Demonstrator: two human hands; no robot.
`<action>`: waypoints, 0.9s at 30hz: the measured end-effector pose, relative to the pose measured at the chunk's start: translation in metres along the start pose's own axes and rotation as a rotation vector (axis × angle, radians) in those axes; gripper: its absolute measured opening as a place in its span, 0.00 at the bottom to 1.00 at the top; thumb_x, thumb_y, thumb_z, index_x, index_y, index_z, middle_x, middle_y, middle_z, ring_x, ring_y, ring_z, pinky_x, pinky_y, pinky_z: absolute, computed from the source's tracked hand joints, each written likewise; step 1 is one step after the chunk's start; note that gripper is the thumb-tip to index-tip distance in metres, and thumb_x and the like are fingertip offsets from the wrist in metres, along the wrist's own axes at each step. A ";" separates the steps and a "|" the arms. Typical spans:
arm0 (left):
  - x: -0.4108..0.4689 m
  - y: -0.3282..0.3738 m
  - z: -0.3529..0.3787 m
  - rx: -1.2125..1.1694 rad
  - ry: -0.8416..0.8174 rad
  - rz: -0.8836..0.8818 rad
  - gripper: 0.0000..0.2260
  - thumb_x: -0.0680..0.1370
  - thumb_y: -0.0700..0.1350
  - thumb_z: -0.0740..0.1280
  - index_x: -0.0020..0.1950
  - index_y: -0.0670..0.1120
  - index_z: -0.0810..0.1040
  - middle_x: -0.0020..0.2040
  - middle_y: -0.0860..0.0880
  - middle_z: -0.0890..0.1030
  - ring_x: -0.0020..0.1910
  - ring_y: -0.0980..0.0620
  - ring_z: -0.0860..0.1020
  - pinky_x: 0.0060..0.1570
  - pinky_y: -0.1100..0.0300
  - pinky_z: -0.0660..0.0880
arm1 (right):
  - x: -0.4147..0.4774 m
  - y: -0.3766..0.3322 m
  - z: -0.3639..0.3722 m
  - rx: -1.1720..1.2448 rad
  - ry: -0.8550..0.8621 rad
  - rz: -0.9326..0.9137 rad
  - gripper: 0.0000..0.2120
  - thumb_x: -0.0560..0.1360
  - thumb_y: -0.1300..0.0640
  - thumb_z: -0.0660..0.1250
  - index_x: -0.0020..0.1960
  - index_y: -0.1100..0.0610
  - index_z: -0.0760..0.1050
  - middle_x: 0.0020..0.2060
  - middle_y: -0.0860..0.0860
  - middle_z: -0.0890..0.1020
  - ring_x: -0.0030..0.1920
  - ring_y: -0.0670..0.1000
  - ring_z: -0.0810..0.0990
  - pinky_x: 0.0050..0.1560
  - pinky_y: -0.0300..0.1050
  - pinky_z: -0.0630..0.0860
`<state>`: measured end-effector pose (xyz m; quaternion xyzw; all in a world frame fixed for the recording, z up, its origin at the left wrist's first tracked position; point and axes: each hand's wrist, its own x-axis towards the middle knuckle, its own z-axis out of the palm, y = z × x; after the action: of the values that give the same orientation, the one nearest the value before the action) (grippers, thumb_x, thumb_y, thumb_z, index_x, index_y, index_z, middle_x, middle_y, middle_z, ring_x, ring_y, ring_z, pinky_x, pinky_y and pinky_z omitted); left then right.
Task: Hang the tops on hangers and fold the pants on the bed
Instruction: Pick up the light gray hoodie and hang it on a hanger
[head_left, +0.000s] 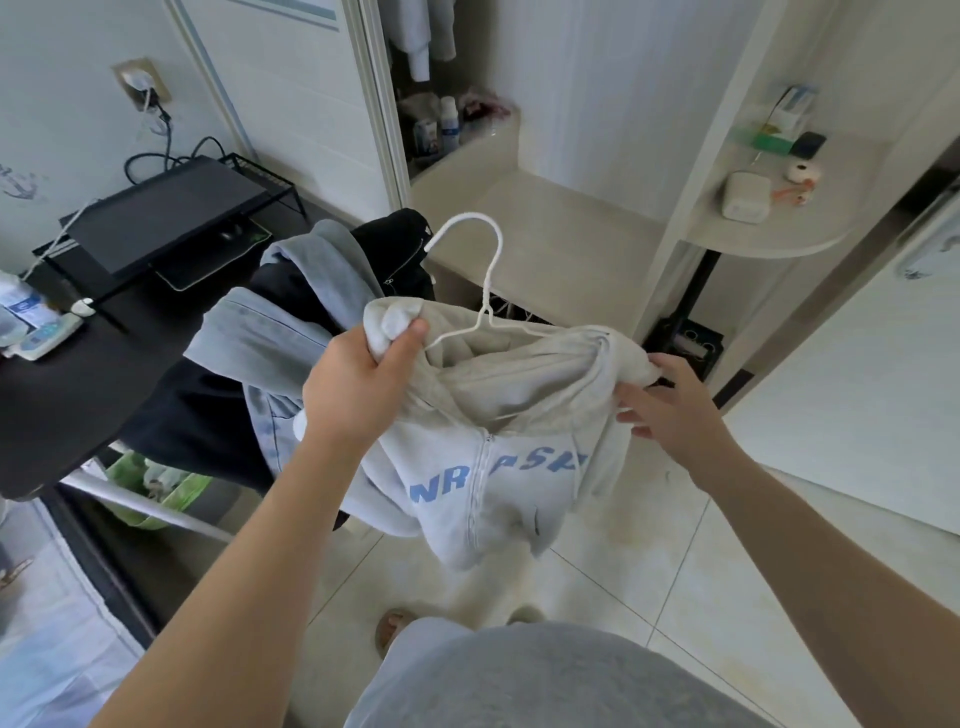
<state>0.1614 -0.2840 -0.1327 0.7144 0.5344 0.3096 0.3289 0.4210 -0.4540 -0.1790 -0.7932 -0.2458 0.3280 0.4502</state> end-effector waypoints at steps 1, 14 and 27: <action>-0.002 -0.001 0.002 0.010 -0.007 0.004 0.29 0.71 0.71 0.61 0.39 0.43 0.77 0.29 0.52 0.74 0.30 0.52 0.74 0.35 0.54 0.71 | 0.003 -0.002 0.001 0.023 0.008 0.000 0.14 0.76 0.54 0.73 0.59 0.49 0.74 0.52 0.50 0.81 0.49 0.54 0.82 0.49 0.50 0.79; -0.016 -0.009 0.021 0.437 -0.080 0.096 0.25 0.76 0.71 0.59 0.36 0.50 0.71 0.30 0.53 0.77 0.32 0.53 0.75 0.30 0.59 0.65 | 0.005 -0.112 0.032 0.558 -0.087 -0.081 0.12 0.75 0.70 0.66 0.40 0.54 0.74 0.35 0.51 0.76 0.40 0.51 0.76 0.40 0.46 0.74; -0.005 0.000 -0.003 -0.065 0.013 -0.046 0.26 0.68 0.71 0.65 0.37 0.47 0.79 0.31 0.50 0.80 0.32 0.51 0.79 0.38 0.53 0.77 | 0.020 -0.152 0.031 0.003 -0.349 -0.320 0.21 0.81 0.52 0.63 0.74 0.44 0.66 0.49 0.53 0.83 0.49 0.55 0.83 0.52 0.51 0.79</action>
<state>0.1575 -0.2885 -0.1311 0.6887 0.5425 0.3239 0.3556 0.3972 -0.3512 -0.0635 -0.6748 -0.4422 0.3849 0.4484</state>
